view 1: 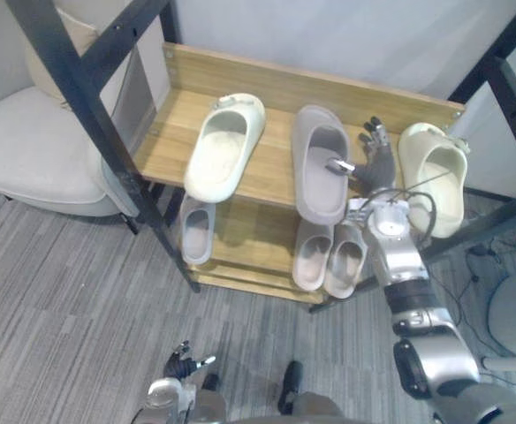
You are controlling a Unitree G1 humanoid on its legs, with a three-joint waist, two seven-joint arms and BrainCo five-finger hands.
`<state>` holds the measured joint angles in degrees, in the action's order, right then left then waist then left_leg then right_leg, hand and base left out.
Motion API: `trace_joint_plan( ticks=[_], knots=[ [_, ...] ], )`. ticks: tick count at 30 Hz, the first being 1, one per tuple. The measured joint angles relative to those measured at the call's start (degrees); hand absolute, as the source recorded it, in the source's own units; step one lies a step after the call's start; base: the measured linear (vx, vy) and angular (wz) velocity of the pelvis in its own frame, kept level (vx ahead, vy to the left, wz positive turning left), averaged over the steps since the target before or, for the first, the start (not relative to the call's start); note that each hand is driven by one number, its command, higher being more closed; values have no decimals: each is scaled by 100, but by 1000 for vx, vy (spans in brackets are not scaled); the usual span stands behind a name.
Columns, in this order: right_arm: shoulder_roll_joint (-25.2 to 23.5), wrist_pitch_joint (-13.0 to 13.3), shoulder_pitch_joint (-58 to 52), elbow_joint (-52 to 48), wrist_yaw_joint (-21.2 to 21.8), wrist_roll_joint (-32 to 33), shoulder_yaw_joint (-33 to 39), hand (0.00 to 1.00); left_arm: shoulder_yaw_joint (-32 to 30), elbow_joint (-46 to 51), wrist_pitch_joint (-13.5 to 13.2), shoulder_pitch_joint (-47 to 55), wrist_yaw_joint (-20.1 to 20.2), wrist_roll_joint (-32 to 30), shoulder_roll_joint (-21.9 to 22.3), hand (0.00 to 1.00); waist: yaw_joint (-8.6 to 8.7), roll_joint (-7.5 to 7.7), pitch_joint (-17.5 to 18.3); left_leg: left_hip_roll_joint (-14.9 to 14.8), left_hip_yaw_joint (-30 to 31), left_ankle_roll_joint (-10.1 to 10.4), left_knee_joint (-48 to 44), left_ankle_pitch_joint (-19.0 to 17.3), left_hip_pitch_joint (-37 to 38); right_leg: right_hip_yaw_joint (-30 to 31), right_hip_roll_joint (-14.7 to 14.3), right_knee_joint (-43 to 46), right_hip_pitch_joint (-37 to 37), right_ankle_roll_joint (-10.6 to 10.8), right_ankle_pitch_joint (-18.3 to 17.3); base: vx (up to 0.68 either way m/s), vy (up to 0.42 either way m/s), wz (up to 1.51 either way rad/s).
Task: Organize the slippers on the shoe rack
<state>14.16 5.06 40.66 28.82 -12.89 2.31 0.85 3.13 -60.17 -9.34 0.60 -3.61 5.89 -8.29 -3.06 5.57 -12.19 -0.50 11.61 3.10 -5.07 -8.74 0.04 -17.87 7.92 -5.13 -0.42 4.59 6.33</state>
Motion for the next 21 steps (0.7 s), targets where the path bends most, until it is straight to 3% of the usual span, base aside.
trace_joint_plan(
  ticks=[14,21],
  knots=[
    [210,7,538,334,290,58,-124,100,2,11,10,-33,-9,90,0,0,-6,-16,-53,-7,-6,51,109,170,-56,44,-3,2,-165,-48,95,-22,-5,-1],
    [157,56,-433,-899,318,243,-146,100,2,-7,13,-32,-8,87,-1,0,9,-5,-45,-8,-8,50,106,169,6,46,0,1,-100,-48,95,0,0,0]
  ],
)
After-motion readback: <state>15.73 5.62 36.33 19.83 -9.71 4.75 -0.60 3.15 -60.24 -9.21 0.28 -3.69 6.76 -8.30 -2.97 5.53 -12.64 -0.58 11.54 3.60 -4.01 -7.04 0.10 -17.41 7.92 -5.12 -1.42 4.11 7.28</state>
